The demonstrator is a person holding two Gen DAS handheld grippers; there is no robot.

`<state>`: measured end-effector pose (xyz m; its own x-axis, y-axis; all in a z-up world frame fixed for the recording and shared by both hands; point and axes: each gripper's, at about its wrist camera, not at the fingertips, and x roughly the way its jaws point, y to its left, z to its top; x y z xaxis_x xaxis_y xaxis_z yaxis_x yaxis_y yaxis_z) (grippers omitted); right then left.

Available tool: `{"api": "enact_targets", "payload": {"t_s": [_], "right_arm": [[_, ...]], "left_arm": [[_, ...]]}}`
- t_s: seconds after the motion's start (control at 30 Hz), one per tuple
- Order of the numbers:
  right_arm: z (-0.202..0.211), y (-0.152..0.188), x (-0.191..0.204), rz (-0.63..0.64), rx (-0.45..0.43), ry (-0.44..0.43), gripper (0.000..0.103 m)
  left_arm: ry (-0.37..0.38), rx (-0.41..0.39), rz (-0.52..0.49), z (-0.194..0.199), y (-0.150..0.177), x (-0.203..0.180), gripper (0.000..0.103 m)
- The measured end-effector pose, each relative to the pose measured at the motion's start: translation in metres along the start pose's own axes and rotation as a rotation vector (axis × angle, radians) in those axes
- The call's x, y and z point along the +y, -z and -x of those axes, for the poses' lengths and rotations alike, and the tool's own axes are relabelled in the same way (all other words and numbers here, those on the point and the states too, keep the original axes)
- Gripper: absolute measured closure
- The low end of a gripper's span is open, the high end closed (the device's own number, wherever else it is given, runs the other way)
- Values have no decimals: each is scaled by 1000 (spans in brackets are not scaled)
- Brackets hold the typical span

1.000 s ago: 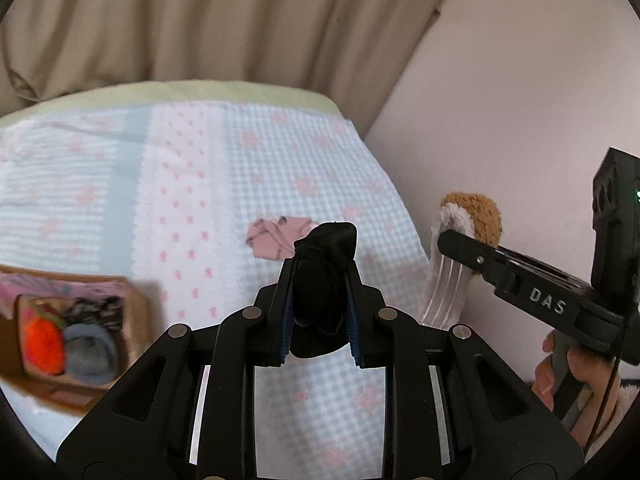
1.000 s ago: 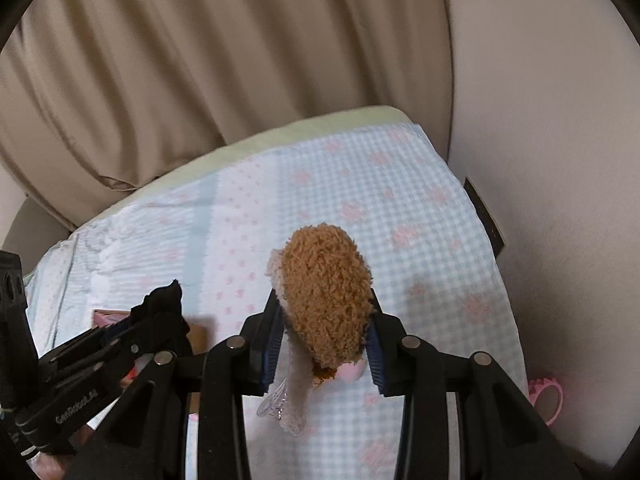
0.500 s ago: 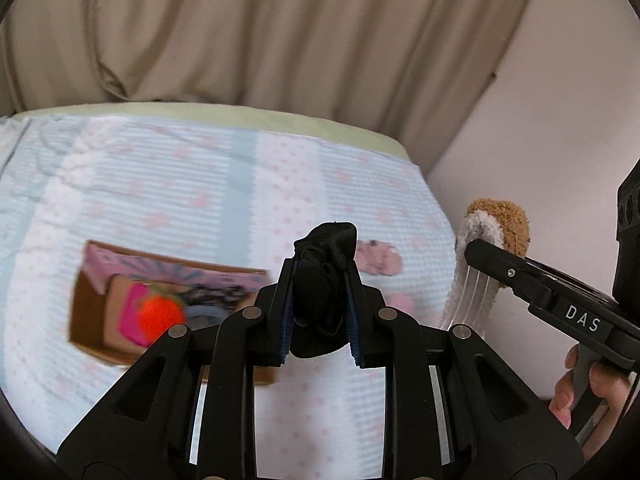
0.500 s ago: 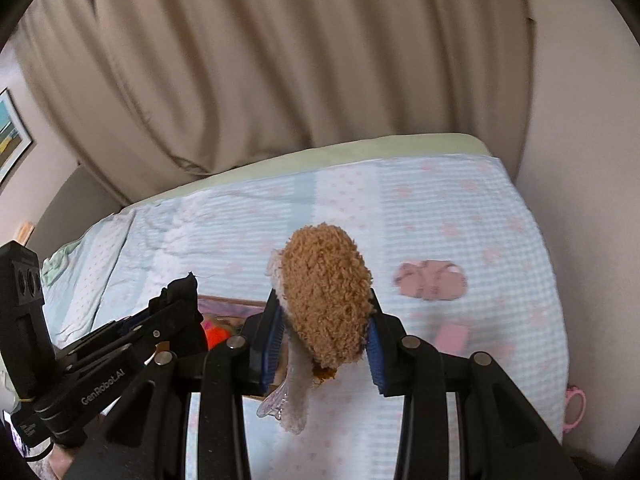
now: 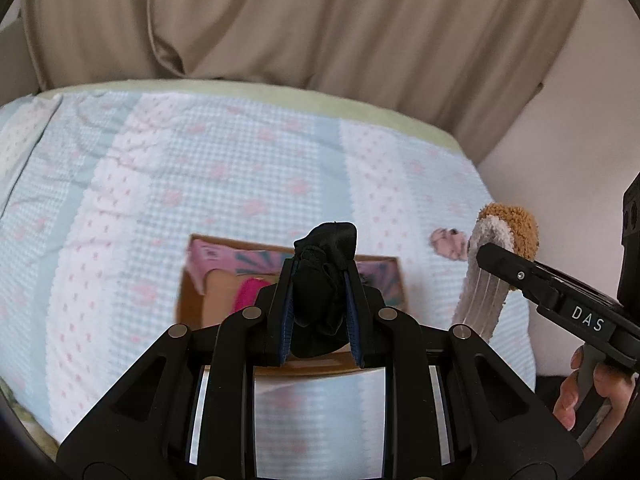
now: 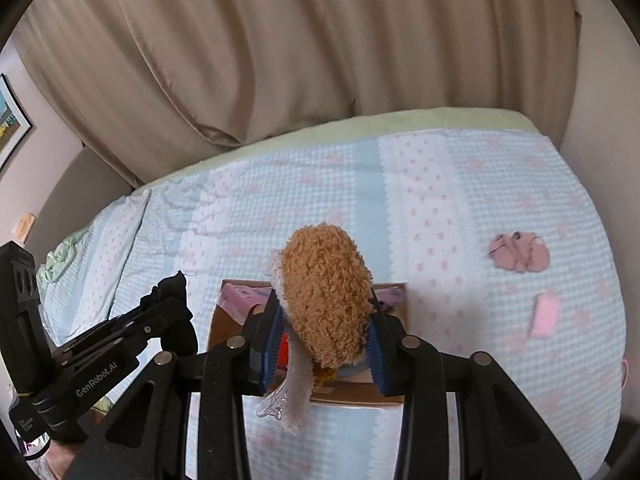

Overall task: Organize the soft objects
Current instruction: 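Carry the black sock and pink slipper with brown plush over the box, then lower both items into the box and open both tools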

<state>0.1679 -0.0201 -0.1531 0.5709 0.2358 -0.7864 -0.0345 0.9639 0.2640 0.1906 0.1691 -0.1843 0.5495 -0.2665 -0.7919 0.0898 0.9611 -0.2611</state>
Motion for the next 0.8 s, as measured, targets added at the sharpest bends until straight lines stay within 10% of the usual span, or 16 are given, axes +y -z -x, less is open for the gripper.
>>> {"api": "enact_targets", "payload": {"t_s": [0.37,0.8], "right_arm": [[-92,14,35,-23,154,73,69],[-176,40,14,21,347,129,69]], "left_arm": [[-1,177,17,-82,3,76,83],[-18,383,-46,-175,38,81,83]]}}
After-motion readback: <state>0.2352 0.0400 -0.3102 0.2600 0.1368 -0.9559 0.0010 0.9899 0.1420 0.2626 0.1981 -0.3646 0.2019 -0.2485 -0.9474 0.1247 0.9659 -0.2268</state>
